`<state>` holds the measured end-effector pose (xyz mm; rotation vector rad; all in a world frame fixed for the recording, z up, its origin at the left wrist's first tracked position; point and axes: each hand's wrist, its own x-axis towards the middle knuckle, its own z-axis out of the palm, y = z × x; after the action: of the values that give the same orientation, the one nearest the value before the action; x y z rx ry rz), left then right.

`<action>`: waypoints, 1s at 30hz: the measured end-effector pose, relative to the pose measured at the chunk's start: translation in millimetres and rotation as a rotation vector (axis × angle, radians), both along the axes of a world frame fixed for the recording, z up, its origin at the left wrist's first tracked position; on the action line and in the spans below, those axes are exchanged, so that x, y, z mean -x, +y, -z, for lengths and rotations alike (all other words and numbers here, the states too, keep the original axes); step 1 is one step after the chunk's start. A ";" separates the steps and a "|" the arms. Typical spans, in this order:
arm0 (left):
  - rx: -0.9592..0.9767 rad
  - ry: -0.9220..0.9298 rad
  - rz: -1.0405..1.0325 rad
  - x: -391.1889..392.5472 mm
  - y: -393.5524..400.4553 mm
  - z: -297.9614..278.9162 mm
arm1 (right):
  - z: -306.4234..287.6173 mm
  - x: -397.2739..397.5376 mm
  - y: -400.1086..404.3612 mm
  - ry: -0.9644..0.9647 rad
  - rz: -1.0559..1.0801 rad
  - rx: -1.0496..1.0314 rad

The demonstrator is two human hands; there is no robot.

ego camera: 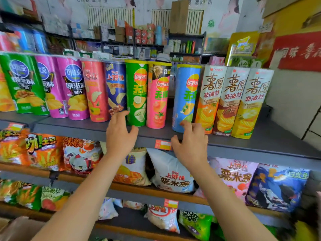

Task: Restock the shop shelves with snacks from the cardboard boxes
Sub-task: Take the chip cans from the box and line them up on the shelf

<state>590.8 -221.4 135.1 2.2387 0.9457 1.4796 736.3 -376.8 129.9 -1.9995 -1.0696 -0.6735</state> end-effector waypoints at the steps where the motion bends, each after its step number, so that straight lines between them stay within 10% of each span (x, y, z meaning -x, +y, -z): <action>1: -0.026 0.030 0.035 3.4 5.9 0.5 | 1.6 3.5 5.9 -0.011 0.075 0.002; 30: -0.281 0.192 0.082 16.4 45.4 2.7 | -7.2 71.8 87.5 -0.170 0.369 0.285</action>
<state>574.4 -176.1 132.4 2.6251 0.7237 1.4584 664.6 -289.3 137.1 -2.4568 -0.9410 -0.9404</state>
